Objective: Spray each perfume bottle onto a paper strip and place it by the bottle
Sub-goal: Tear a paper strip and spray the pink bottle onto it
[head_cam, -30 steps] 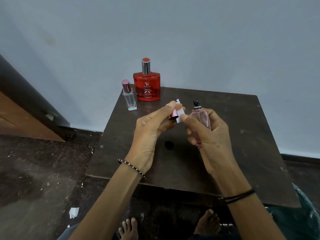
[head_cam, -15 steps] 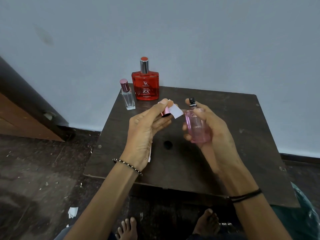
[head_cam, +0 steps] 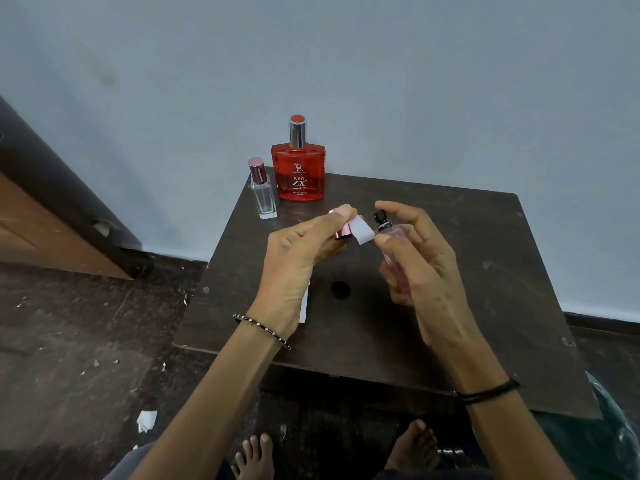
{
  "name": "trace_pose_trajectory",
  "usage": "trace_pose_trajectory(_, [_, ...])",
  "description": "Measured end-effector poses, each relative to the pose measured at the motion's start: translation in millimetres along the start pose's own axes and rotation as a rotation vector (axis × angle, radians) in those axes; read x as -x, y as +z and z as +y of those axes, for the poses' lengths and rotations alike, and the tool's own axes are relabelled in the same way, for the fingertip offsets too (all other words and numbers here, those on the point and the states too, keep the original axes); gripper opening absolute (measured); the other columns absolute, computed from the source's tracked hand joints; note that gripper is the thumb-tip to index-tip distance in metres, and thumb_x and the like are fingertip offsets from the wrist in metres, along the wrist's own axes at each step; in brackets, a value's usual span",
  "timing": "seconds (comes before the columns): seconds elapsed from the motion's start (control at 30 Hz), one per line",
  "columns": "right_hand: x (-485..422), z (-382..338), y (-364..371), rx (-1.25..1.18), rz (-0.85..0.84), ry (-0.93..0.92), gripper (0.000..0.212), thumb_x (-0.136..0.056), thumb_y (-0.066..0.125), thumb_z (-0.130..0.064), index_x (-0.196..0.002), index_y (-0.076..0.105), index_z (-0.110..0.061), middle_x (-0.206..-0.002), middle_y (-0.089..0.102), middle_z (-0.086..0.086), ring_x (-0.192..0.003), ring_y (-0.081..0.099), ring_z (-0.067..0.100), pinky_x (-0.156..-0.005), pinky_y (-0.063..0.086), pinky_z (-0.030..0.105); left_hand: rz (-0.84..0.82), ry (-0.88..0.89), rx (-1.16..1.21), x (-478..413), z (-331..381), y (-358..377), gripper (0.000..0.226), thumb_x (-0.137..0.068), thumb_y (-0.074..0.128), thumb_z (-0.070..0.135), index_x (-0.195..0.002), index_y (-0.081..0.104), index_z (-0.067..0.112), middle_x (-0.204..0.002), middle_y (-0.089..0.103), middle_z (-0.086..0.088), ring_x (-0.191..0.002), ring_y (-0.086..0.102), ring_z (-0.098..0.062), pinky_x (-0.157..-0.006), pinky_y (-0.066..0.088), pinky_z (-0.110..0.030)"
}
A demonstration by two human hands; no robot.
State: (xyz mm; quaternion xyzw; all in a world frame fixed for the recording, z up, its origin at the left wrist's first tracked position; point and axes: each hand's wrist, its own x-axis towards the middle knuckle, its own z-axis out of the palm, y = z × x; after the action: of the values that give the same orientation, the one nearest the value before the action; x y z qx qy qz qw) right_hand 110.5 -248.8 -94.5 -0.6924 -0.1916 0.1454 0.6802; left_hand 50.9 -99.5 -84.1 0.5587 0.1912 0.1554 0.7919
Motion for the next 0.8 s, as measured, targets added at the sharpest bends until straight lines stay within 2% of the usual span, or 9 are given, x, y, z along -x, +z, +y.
trace_pose_trajectory(0.1, [0,1,2,0.201,0.032,-0.056,0.036,-0.092,0.058,-0.035,-0.128,0.054,-0.038,-0.098,0.061,-0.017,-0.069,0.054,-0.002,-0.057,0.044,0.017,-0.008,0.001,-0.008,0,-2,0,0.018,-0.09,0.072,0.027,-0.099,0.083,0.016,-0.104,0.081,-0.005,-0.111,0.072,-0.023,-0.096,0.058,-0.033])
trace_pose_trajectory(0.17, [1,2,4,0.393,0.072,-0.15,0.039,-0.091,0.06,-0.035,-0.129,0.053,-0.033,-0.11,0.061,-0.011,-0.083,0.059,0.0,-0.067,0.049,0.011,-0.018,-0.006,-0.003,0,-3,0,0.019,-0.09,0.072,0.027,-0.099,0.083,0.014,-0.105,0.081,-0.006,-0.113,0.071,-0.024,-0.097,0.058,-0.033])
trace_pose_trajectory(0.23, [3,2,7,0.569,0.089,-0.254,0.041,-0.092,0.064,-0.028,-0.131,0.055,-0.023,-0.116,0.062,-0.002,-0.092,0.061,0.005,-0.077,0.055,0.016,-0.027,-0.017,0.014,-1,-5,0,0.021,-0.09,0.073,0.027,-0.099,0.083,0.012,-0.106,0.08,-0.007,-0.111,0.072,-0.024,-0.097,0.058,-0.033])
trace_pose_trajectory(0.27, [4,2,9,0.629,0.089,-0.287,0.042,-0.091,0.064,-0.028,-0.131,0.055,-0.019,-0.117,0.063,0.002,-0.093,0.062,0.009,-0.078,0.057,0.022,-0.026,-0.025,0.026,-1,-5,0,0.022,-0.089,0.073,0.027,-0.1,0.082,0.011,-0.107,0.08,-0.007,-0.11,0.073,-0.023,-0.097,0.058,-0.034])
trace_pose_trajectory(0.3, [4,2,11,0.676,0.091,-0.313,0.044,-0.091,0.062,-0.031,-0.131,0.056,-0.016,-0.116,0.063,0.005,-0.091,0.062,0.013,-0.075,0.055,0.021,-0.024,-0.033,0.04,-2,-5,-1,0.024,-0.089,0.074,0.027,-0.101,0.082,0.009,-0.108,0.08,-0.008,-0.107,0.073,-0.022,-0.097,0.058,-0.034])
trace_pose_trajectory(0.37, [5,1,15,0.757,0.096,-0.356,0.048,-0.089,0.054,-0.041,-0.13,0.057,-0.016,-0.112,0.063,0.005,-0.085,0.057,0.01,-0.068,0.045,0.01,-0.022,-0.049,0.066,-3,-5,-1,0.024,-0.089,0.074,0.027,-0.101,0.082,0.008,-0.108,0.08,-0.009,-0.106,0.074,-0.023,-0.097,0.058,-0.035])
trace_pose_trajectory(0.43, [5,0,17,0.807,0.099,-0.378,0.052,-0.088,0.048,-0.046,-0.129,0.058,-0.015,-0.11,0.063,0.006,-0.082,0.055,0.009,-0.065,0.039,0.007,-0.032,-0.057,0.084,-3,-5,-1,0.024,-0.089,0.074,0.027,-0.102,0.082,0.009,-0.107,0.08,-0.01,-0.107,0.074,-0.025,-0.096,0.058,-0.034])
trace_pose_trajectory(0.6, [5,0,17,0.858,0.091,-0.394,0.053,-0.089,0.046,-0.046,-0.128,0.059,-0.014,-0.106,0.062,0.008,-0.073,0.053,0.009,-0.062,0.036,0.006,-0.056,-0.068,0.081,-2,-4,-2,0.029,-0.091,0.072,0.027,-0.108,0.079,0.005,-0.109,0.079,-0.014,-0.107,0.074,-0.029,-0.097,0.057,-0.036])
trace_pose_trajectory(0.8, [5,1,18,0.876,0.085,-0.377,0.048,-0.09,0.05,-0.044,-0.129,0.056,-0.017,-0.109,0.06,0.005,-0.072,0.054,0.009,-0.059,0.038,0.007,-0.065,-0.07,0.091,-1,-2,-1,0.024,-0.092,0.07,0.023,-0.105,0.08,0.005,-0.104,0.08,-0.014,-0.103,0.076,-0.028,-0.085,0.061,-0.027])
